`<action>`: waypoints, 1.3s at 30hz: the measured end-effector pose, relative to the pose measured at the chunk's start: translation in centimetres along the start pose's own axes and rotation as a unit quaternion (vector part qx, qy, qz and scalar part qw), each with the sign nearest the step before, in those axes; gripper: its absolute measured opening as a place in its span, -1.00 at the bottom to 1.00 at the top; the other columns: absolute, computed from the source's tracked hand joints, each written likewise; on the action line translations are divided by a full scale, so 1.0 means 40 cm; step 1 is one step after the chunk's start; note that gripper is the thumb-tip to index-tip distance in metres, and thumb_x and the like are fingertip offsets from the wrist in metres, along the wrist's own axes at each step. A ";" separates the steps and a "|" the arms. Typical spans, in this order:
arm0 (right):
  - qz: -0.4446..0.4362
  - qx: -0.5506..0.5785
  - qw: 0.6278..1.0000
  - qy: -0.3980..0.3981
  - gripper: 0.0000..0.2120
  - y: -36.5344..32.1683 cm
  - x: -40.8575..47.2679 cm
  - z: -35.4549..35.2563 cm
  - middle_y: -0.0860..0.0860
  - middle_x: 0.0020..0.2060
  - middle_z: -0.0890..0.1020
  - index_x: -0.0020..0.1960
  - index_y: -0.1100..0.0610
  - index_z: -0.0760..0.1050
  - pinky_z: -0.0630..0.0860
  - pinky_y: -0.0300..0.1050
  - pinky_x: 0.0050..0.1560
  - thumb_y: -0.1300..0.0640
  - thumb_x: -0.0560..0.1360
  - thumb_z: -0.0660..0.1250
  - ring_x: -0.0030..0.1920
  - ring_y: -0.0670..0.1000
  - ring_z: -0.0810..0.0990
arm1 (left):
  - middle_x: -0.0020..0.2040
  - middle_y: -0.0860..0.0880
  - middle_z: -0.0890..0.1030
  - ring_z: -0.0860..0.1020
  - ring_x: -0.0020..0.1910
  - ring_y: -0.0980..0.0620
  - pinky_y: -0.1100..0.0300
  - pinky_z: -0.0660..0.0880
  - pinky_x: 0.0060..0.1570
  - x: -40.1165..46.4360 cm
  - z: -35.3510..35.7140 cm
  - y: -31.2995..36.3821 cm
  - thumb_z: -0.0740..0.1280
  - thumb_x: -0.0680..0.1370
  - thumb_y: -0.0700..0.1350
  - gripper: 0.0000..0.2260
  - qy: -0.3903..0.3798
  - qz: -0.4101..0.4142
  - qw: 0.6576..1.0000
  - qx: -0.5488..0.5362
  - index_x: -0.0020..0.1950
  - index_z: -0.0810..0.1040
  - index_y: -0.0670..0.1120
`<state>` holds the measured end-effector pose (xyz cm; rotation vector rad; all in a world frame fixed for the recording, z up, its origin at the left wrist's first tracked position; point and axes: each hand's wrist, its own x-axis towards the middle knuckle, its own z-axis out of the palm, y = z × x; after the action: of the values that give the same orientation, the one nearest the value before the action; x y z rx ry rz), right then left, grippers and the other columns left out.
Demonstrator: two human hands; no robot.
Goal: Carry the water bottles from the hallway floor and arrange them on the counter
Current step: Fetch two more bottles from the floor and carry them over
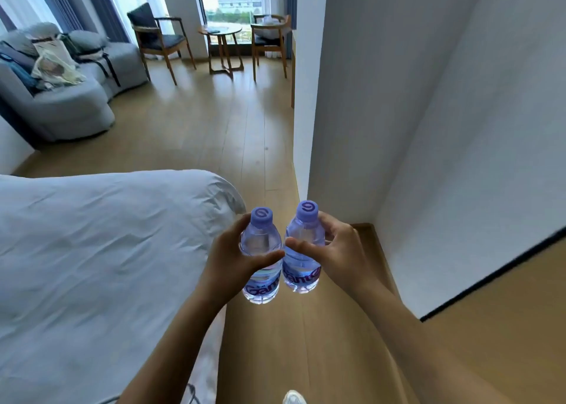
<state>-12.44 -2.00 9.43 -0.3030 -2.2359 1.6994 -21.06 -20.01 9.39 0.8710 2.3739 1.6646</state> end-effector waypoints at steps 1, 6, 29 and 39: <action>-0.001 0.005 1.000 0.000 -0.56 0.007 0.064 0.005 -0.02 -0.07 0.72 0.14 0.13 0.60 0.64 0.03 0.05 -0.05 0.34 0.56 -0.05 -0.02 0.70 | -0.07 0.15 0.68 0.65 -0.07 0.19 0.23 0.58 -0.07 0.061 -0.010 -0.017 0.57 0.25 0.03 -0.54 0.001 0.001 1.000 -0.001 0.10 0.53 0.17; 0.008 0.005 1.000 -0.001 -0.51 0.052 0.340 0.049 -0.04 -0.05 0.72 0.15 0.10 0.60 0.64 0.06 0.07 -0.11 0.32 0.55 -0.03 -0.02 0.70 | -0.06 0.21 0.66 0.64 -0.07 0.21 0.30 0.57 -0.09 0.313 -0.061 -0.111 0.61 0.26 0.05 -0.53 0.017 0.003 1.000 -0.004 0.09 0.51 0.19; 0.056 0.012 0.996 0.061 -0.67 0.231 1.606 0.269 -0.15 -0.09 0.72 0.08 0.00 0.64 0.60 -0.27 -0.04 0.01 0.35 0.58 -0.05 -0.10 0.68 | -0.08 0.34 0.64 0.63 -0.07 0.25 0.40 0.56 -0.09 1.547 -0.303 -0.576 0.54 0.25 0.12 -0.52 -0.027 -0.013 0.999 -0.015 0.10 0.46 0.30; 0.034 0.011 0.998 0.060 -0.67 0.316 2.247 0.232 -0.22 -0.13 0.71 0.05 -0.11 0.61 0.57 -0.36 -0.14 -0.09 0.33 0.58 -0.09 -0.14 0.69 | -0.15 0.15 0.68 0.65 -0.18 0.17 0.33 0.56 -0.17 2.160 -0.291 -0.731 0.61 0.30 -0.06 -0.58 -0.001 -0.038 0.999 0.017 0.05 0.54 0.18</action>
<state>-99.56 24.83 5.87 -0.4681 -2.1417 1.6918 -108.67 7.86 7.36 0.7773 2.4097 1.5985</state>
